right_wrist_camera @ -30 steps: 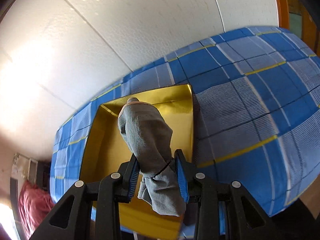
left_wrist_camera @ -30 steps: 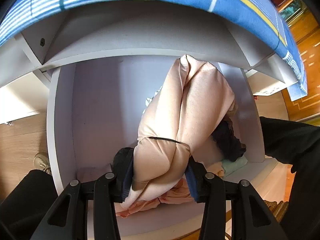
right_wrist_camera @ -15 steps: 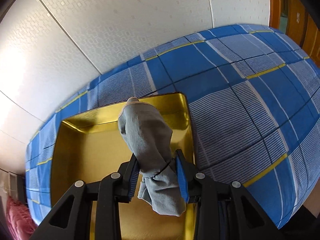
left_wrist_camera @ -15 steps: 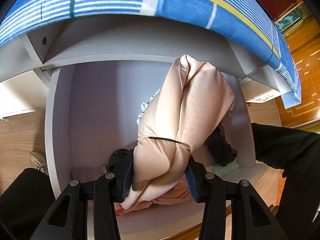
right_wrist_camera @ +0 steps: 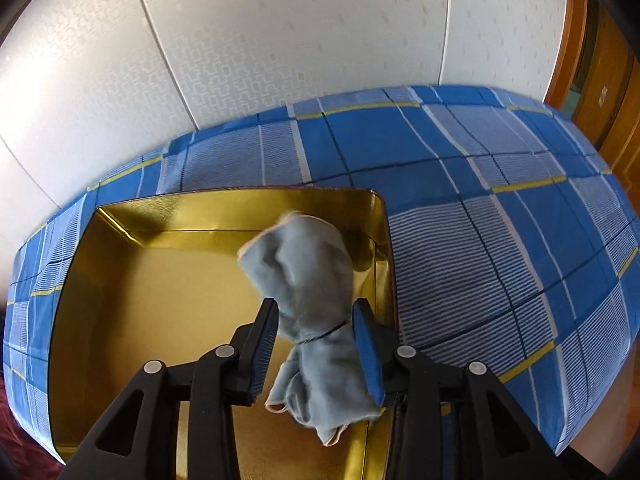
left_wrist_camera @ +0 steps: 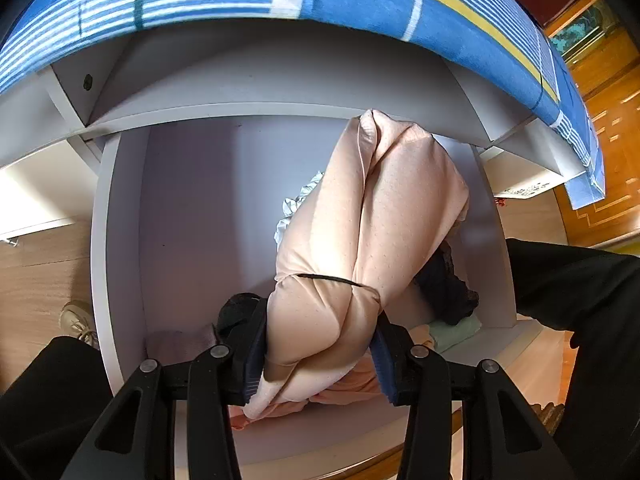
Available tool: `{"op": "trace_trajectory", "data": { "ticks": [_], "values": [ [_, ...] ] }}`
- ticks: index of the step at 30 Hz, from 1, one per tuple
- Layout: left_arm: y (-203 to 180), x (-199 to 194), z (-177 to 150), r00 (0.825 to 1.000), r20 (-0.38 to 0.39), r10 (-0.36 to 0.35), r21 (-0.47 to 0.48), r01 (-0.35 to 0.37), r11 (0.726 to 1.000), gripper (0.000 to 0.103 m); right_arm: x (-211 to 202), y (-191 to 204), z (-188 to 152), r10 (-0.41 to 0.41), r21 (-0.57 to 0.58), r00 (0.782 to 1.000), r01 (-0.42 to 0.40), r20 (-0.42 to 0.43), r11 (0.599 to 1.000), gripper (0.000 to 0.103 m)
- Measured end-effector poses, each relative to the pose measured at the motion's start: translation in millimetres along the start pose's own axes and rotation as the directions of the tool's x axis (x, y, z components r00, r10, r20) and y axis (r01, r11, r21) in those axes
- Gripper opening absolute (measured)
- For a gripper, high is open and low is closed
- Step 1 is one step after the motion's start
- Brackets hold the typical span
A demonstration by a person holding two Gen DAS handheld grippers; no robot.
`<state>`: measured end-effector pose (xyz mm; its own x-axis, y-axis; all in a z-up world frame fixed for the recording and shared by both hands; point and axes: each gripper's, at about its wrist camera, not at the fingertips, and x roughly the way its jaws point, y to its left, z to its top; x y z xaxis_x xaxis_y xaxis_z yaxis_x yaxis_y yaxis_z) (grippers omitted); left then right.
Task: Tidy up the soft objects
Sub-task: 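Carry the grey sock into the gold tray and open the right tool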
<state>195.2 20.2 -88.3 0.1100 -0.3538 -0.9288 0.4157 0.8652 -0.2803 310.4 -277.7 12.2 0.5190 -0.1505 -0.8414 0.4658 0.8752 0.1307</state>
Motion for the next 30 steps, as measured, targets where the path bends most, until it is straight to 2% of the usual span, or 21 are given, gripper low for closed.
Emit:
{"op": "trace_trajectory", "data": {
  "ticks": [5,9,14,19,22,26,30],
  "values": [
    [-2,0,0,1.0,0.004,0.006,0.011,-0.006,1.0,0.046,-28,-1,-4,0.055,-0.016,0.994,-0.054,0.095,0.998,0.044],
    [-3,-1,-2,1.0,0.009,0.013,0.017,-0.014,1.0,0.046,-46,10,-20,0.137,-0.116,0.984,-0.124,0.116,0.986,0.044],
    [-4,-5,-5,1.0,0.016,0.024,0.028,-0.025,0.999,0.046,-64,29,-56,0.254,-0.25,0.965,-0.229,0.068,0.941,0.044],
    [0,-13,-10,0.999,0.035,0.022,-0.006,-0.022,1.0,0.046,-79,49,-94,0.329,-0.348,0.944,-0.306,0.008,0.886,0.044],
    [0,-19,-16,0.999,0.047,0.014,-0.018,-0.013,1.0,0.046,-86,57,-111,0.339,-0.391,0.941,-0.313,-0.003,0.865,0.044],
    [-2,-27,-23,0.998,0.064,0.006,-0.026,-0.005,1.0,0.046,-82,53,-123,0.33,-0.377,0.944,-0.313,-0.019,0.872,0.044],
    [-3,-37,-28,0.996,0.088,-0.007,-0.038,0.01,0.999,0.046,-88,35,-134,0.383,-0.32,0.923,-0.368,-0.015,0.873,0.044]
  ]
}}
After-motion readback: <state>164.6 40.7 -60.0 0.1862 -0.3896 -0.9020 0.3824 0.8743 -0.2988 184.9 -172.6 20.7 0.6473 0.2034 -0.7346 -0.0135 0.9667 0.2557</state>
